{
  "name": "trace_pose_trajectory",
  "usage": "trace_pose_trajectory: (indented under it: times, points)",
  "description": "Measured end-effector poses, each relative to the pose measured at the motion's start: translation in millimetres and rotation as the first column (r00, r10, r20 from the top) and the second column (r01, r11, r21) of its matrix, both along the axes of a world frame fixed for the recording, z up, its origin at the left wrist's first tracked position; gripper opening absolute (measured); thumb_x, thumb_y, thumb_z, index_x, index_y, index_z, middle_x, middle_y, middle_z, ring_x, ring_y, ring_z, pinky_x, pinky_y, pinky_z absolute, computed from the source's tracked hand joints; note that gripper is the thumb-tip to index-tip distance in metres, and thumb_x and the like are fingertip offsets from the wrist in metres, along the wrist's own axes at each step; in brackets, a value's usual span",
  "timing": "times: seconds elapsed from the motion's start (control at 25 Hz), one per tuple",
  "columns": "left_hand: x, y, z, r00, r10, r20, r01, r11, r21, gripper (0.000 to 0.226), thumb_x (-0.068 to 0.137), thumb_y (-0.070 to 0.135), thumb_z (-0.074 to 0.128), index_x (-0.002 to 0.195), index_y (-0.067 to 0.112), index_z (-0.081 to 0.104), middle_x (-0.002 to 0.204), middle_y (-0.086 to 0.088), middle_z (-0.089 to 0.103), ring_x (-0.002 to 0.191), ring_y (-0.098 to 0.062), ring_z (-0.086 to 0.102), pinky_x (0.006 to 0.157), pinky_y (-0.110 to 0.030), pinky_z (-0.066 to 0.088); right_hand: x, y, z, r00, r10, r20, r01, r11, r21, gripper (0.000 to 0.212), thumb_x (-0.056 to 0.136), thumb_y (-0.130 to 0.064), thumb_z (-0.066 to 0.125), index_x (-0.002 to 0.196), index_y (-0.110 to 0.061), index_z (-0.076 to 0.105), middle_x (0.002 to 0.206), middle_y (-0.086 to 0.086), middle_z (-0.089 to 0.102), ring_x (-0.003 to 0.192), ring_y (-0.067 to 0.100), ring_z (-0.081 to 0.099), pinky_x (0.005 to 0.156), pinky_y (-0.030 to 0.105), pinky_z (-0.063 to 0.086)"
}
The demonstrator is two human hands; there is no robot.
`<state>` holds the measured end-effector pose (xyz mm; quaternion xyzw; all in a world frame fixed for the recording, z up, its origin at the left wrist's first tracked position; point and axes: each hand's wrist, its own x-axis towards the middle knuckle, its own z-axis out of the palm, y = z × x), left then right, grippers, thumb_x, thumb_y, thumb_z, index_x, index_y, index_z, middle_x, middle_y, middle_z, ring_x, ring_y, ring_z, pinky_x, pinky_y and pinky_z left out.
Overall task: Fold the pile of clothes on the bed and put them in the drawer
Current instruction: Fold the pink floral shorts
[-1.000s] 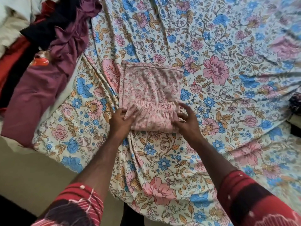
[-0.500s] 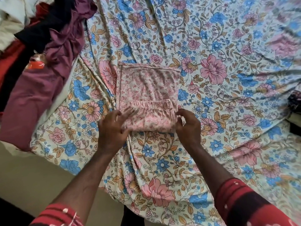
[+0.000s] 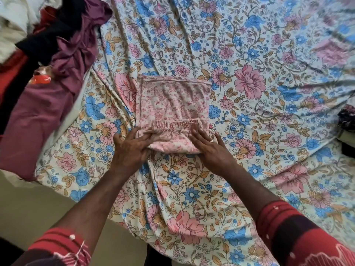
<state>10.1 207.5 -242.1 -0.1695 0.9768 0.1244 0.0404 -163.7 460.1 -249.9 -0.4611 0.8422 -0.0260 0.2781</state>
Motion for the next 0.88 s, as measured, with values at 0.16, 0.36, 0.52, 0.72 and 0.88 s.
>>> trace_pose_trajectory:
  times: [0.16, 0.36, 0.52, 0.72, 0.88]
  points:
    - [16, -7, 27, 0.982, -0.035, 0.185, -0.029, 0.943, 0.33, 0.043, 0.089, 0.029, 0.074, 0.127, 0.044, 0.059, 0.146, 0.001, 0.055, 0.139, -0.02, 0.038, 0.107, -0.041, 0.013, -2, 19, 27, 0.981, -0.056, 0.188, 0.092, 0.978, -0.189, 0.043, 0.106, -0.028, 0.047, 0.149, -0.023, 0.049, 0.14, -0.004, 0.062, 0.122, 0.007, 0.061, 0.113, 0.05, 0.04]
    - [23, -10, 64, 0.968, 0.113, 0.223, -0.249, 0.462, 0.851, 0.028, 0.091, 0.01, 0.072, 0.106, 0.034, 0.076, 0.127, 0.016, 0.059, 0.112, -0.005, 0.055, 0.082, -0.02, 0.052, 2, 28, 46, 0.809, -0.295, 0.508, 0.516, 0.771, -0.374, 0.009, 0.094, -0.016, 0.069, 0.1, -0.018, 0.075, 0.083, -0.006, 0.073, 0.069, 0.012, 0.068, 0.056, 0.032, 0.059]
    - [-19, -18, 62, 0.881, 0.426, 0.207, -0.383, 0.384, 0.84, 0.015, 0.098, 0.032, 0.063, 0.109, 0.025, 0.072, 0.124, -0.007, 0.066, 0.111, -0.022, 0.062, 0.086, -0.04, 0.058, -9, -9, 47, 0.652, -0.438, 0.619, 0.751, 0.488, -0.445, 0.012, 0.097, -0.014, 0.068, 0.109, -0.016, 0.066, 0.099, -0.001, 0.069, 0.083, 0.018, 0.074, 0.062, 0.041, 0.064]
    - [-93, -33, 39, 0.721, 0.647, 0.249, -0.527, 0.278, 0.803, 0.044, 0.093, 0.049, 0.064, 0.127, 0.021, 0.058, 0.126, -0.01, 0.065, 0.113, -0.028, 0.066, 0.092, -0.045, 0.058, -38, -63, 27, 0.415, -0.66, 0.626, 0.909, 0.332, -0.253, 0.043, 0.097, -0.032, 0.069, 0.132, -0.021, 0.048, 0.112, 0.004, 0.068, 0.086, 0.014, 0.073, 0.072, 0.042, 0.065]
    - [-98, -25, 13, 0.696, 0.627, 0.351, -0.675, 0.402, 0.618, 0.074, 0.097, 0.037, 0.066, 0.156, 0.01, 0.029, 0.158, -0.016, 0.038, 0.138, -0.035, 0.047, 0.109, -0.048, 0.046, -39, -67, 12, 0.419, -0.731, 0.539, 0.894, 0.436, -0.104, 0.064, 0.097, -0.028, 0.07, 0.148, -0.021, 0.031, 0.145, 0.02, 0.053, 0.113, 0.027, 0.065, 0.097, 0.044, 0.056]
